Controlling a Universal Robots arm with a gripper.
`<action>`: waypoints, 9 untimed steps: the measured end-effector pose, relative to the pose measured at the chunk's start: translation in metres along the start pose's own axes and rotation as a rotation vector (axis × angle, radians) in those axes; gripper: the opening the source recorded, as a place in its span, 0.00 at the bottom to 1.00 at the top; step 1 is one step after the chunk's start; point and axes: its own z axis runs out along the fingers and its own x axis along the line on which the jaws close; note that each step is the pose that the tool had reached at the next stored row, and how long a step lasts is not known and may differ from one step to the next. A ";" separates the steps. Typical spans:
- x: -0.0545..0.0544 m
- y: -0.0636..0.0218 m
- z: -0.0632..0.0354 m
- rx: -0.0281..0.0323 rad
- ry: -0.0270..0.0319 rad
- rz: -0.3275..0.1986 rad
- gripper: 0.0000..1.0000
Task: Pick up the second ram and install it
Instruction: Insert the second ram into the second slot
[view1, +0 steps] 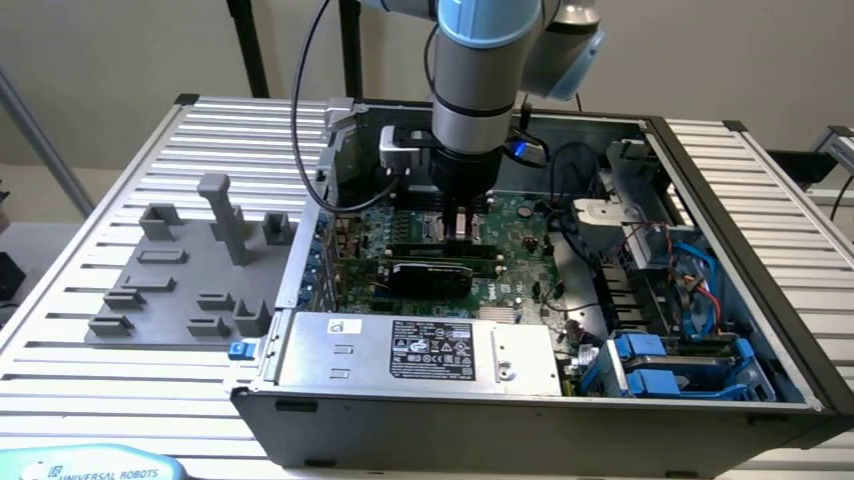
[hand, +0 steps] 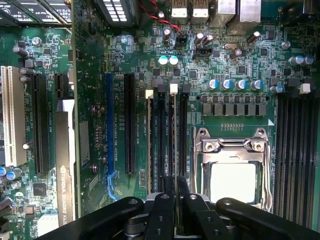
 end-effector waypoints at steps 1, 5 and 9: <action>0.000 0.0000 0.0002 0.0000 0.0001 0.000 0.13; 0.000 0.0000 0.0009 -0.0002 0.0002 0.000 0.13; 0.000 0.0000 0.0011 -0.0001 0.0000 0.000 0.15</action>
